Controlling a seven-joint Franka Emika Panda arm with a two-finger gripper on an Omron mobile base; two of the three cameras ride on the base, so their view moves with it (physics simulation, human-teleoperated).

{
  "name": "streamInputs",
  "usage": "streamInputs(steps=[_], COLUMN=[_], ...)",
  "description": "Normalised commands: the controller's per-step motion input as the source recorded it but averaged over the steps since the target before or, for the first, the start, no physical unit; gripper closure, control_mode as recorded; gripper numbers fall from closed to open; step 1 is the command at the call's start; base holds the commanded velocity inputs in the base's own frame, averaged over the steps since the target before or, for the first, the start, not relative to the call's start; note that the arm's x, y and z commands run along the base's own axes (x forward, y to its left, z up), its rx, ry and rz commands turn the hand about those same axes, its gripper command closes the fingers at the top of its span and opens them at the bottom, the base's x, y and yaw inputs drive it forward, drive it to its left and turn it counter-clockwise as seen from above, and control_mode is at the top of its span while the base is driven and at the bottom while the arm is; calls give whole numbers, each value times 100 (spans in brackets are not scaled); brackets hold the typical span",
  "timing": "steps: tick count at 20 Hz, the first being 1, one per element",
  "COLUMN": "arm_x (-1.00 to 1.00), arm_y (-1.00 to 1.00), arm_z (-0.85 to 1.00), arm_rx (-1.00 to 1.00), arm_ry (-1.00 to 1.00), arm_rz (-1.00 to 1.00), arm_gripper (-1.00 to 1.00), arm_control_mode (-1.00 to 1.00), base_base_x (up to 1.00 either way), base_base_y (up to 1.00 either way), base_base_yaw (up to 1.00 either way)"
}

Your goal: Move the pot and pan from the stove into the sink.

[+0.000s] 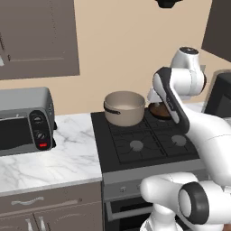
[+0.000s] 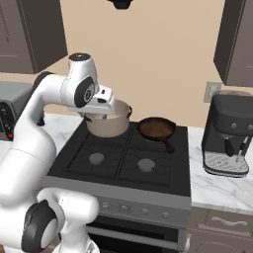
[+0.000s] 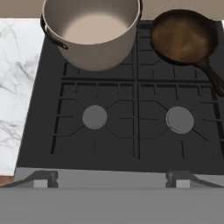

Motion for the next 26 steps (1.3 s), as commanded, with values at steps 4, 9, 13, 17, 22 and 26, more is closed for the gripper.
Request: streamInputs(steps=[4, 9, 13, 17, 22, 26], arm_x=[0, 0, 0, 0, 0, 0], arm_y=[-62, -64, -64, -52, -1, 0], arm_z=[-8, -8, -9, -8, 0, -18], arm_rx=[3, 3, 3, 1, 0, 0], arm_ry=[-5, -4, -4, -2, 0, 0], arm_rz=[2, 4, 4, 4, 0, 0], arm_gripper=[-100, -100, -100, -100, -100, -100], arm_control_mode=[-100, -100, -100, -100, -100, -100], base_base_x=[0, 0, 0, 0, 0, 0], base_base_y=[0, 0, 0, 0, 0, 0], base_base_yaw=[0, 0, 0, 0, 0, 0])
